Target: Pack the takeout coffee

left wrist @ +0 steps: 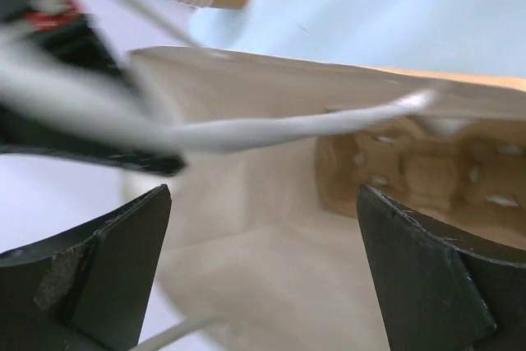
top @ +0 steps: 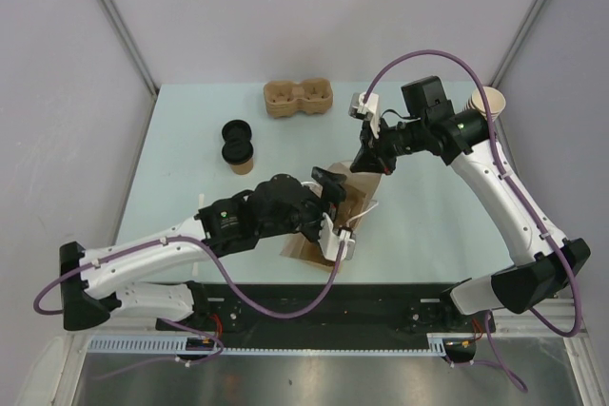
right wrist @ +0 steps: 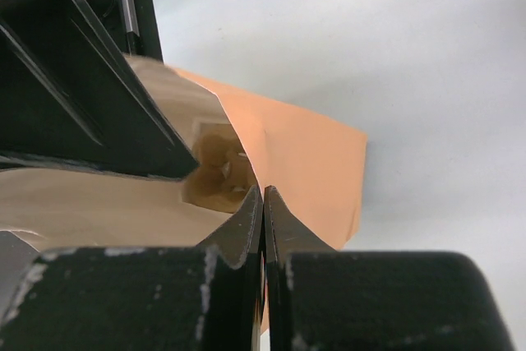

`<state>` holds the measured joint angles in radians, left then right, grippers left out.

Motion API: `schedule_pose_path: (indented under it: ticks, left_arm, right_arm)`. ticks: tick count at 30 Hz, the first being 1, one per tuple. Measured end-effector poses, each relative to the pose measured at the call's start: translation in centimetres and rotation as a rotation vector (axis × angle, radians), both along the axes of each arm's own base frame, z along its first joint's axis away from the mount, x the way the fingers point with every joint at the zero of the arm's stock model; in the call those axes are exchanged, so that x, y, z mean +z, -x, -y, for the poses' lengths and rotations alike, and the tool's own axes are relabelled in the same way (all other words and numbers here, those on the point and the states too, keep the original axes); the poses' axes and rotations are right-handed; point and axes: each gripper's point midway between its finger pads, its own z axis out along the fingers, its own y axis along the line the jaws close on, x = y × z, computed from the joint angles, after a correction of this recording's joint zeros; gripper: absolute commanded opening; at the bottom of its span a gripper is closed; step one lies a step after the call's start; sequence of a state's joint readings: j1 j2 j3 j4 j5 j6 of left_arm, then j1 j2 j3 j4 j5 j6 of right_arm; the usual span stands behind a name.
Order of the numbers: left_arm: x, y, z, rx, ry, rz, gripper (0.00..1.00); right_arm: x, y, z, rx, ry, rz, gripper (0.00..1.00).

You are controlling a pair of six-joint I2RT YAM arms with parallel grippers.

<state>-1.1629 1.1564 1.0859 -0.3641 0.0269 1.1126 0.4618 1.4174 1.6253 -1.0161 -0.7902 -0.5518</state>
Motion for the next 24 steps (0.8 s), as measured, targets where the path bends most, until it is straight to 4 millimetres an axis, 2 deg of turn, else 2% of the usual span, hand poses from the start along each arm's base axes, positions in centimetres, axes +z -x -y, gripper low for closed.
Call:
schedule_pose_path:
  ticks: [5, 15, 24]
  left_arm:
    - [3.7, 0.0, 0.2, 0.016, 0.124, 0.003, 0.99]
    - [9.7, 1.5, -1.4, -0.004, 0.291, 0.007, 0.99]
    - [15.6, 5.0, -2.8, -0.096, 0.493, -0.137, 1.0]
  right_arm:
    - [-0.1, 0.0, 0.0, 0.001, 0.0, 0.002, 0.0]
    - [0.0, 0.0, 0.1, -0.003, 0.002, 0.008, 0.0]
    - [0.1, 0.0, 0.0, -0.002, 0.0, 0.018, 0.0]
